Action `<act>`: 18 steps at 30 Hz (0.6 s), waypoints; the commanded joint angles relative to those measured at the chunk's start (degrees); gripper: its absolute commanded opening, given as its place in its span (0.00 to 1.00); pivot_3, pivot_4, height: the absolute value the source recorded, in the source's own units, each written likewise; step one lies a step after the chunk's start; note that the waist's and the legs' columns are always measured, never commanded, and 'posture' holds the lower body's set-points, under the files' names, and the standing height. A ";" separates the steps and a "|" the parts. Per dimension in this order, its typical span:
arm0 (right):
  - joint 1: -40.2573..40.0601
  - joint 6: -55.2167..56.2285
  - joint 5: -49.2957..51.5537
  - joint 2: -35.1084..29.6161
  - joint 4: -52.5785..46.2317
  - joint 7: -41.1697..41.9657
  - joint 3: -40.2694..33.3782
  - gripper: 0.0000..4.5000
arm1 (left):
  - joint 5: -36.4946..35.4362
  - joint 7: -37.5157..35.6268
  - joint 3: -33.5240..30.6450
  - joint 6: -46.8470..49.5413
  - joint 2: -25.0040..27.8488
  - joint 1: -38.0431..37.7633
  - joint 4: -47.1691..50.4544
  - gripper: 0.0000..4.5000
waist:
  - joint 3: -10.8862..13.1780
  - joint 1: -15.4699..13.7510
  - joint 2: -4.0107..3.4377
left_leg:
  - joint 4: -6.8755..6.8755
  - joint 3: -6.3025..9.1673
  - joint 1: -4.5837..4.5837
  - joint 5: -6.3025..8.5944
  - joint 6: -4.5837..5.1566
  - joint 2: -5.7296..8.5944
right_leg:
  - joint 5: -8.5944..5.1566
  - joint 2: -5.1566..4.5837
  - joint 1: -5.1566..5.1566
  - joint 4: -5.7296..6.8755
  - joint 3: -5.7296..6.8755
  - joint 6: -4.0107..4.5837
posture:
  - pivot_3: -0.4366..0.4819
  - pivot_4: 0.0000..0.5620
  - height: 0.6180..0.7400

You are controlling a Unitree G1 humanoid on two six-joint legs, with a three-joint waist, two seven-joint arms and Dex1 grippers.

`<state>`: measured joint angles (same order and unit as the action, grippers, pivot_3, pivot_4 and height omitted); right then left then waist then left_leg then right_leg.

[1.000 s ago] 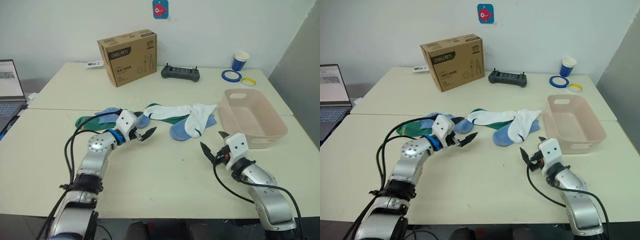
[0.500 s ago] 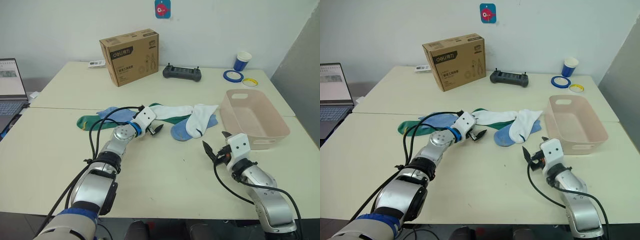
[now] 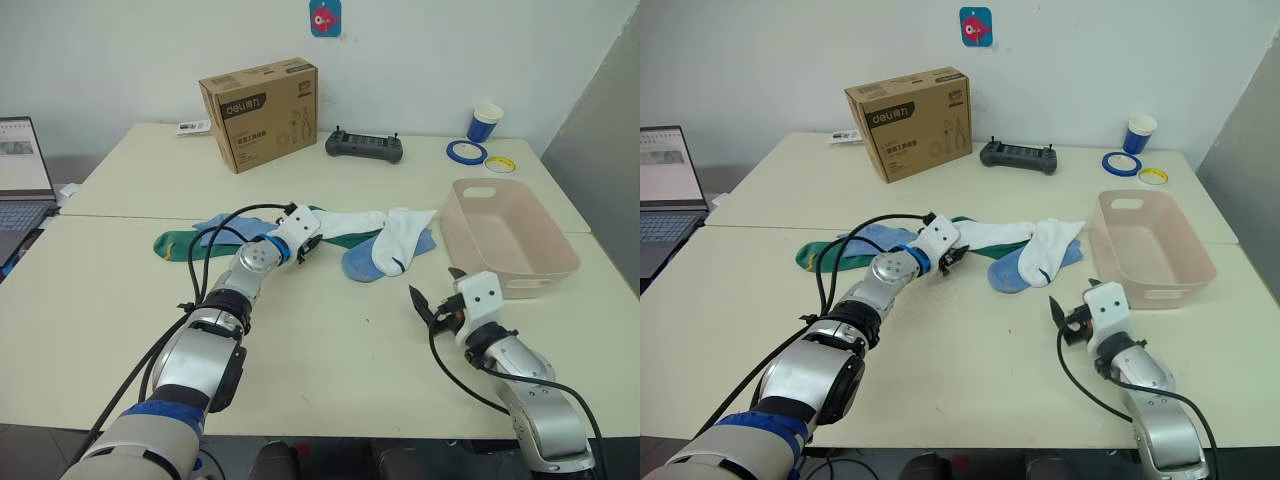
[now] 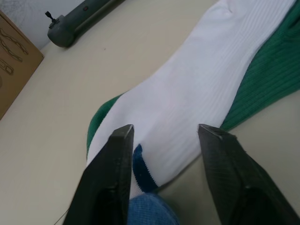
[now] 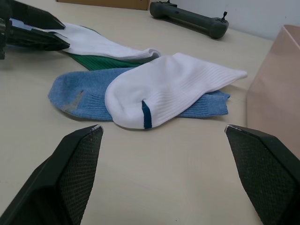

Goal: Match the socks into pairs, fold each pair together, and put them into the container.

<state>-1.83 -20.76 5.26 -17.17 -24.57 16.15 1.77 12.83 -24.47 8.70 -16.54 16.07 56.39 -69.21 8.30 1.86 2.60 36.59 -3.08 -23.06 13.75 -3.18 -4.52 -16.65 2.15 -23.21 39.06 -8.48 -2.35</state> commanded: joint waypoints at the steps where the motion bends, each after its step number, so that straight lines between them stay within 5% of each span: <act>1: 0.30 0.60 -0.24 0.06 -2.97 -0.49 -0.72 1.00 | -0.62 -0.48 -0.74 0.02 -0.19 1.74 0.13 0.14 | 0.00 -0.01 0.00 | 0.00 0.00 0.00 0.00 0.00 0.00 | 0.00 0.00 0.00 0.00 0.00 0.00 | 0.48 0.27 1.00; 3: 0.40 0.61 -0.26 0.07 -2.89 -0.52 -0.72 1.00 | -1.34 -0.88 -1.41 0.29 -0.41 2.03 -0.06 0.00 | 0.00 -0.03 0.00 | 0.00 0.00 -0.01 0.00 0.00 0.00 | 0.00 0.00 0.00 0.00 0.00 0.00 | 0.48 0.27 1.00; 18: 1.03 0.63 -0.60 0.36 -2.44 -0.82 -0.20 1.00 | -7.11 -9.85 -6.28 1.40 0.56 2.47 0.32 0.00 | 0.00 0.00 0.00 | 0.00 0.00 -0.01 0.00 0.00 0.00 | 0.00 0.00 0.00 0.00 0.00 0.00 | 0.48 0.27 1.00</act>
<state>-1.58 -20.74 5.16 -16.82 -24.60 15.74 1.90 7.71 -32.72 4.02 -15.82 16.29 57.00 -69.84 8.30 1.87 2.60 36.59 -3.08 -23.07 13.75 -3.19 -4.52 -16.64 2.15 -23.21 39.06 -8.48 -2.34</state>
